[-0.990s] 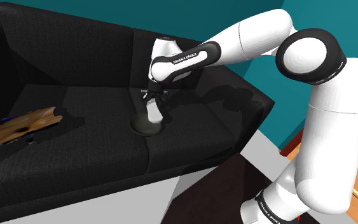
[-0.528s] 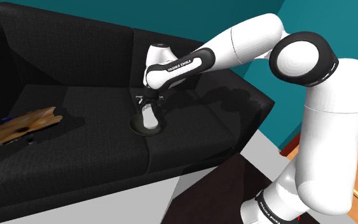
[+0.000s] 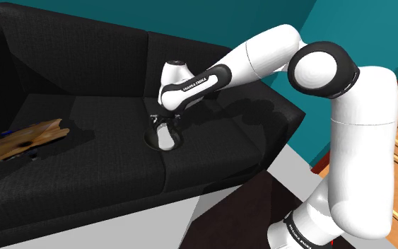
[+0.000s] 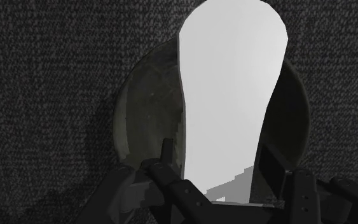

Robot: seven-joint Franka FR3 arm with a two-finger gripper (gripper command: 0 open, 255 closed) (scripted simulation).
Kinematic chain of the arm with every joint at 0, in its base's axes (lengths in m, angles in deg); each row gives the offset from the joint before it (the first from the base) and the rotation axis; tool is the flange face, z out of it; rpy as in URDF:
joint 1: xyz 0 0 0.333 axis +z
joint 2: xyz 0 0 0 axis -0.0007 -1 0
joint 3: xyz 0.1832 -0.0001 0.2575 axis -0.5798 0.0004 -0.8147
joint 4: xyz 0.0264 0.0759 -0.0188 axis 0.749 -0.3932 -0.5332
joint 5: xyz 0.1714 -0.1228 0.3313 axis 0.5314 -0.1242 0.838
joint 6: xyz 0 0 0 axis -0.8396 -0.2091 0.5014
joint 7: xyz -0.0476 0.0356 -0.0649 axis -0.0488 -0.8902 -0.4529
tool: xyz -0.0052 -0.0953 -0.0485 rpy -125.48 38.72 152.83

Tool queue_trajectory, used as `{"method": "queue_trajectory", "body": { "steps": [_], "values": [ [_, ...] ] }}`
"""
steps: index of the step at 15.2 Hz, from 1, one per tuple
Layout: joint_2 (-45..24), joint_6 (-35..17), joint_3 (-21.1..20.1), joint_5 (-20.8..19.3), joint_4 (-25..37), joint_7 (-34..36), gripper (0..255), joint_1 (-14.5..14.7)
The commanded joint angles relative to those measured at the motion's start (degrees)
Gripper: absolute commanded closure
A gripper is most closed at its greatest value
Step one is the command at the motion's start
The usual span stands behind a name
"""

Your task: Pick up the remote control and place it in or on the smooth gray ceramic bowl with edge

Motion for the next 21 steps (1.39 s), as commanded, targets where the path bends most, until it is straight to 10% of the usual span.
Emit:
{"method": "queue_trajectory", "body": {
  "steps": [1,7,8,21],
  "values": [
    [-0.64,-0.73,0.05,-0.08,-0.05,0.11,255,0.06],
    [-0.64,-0.72,0.05,-0.08,-0.04,0.11,255,0.06],
    [-0.65,-0.72,0.05,-0.08,-0.03,0.11,0,0.06],
    [4.43,4.38,-0.34,0.46,-0.01,-0.23,0,-0.05]
  ]
}}
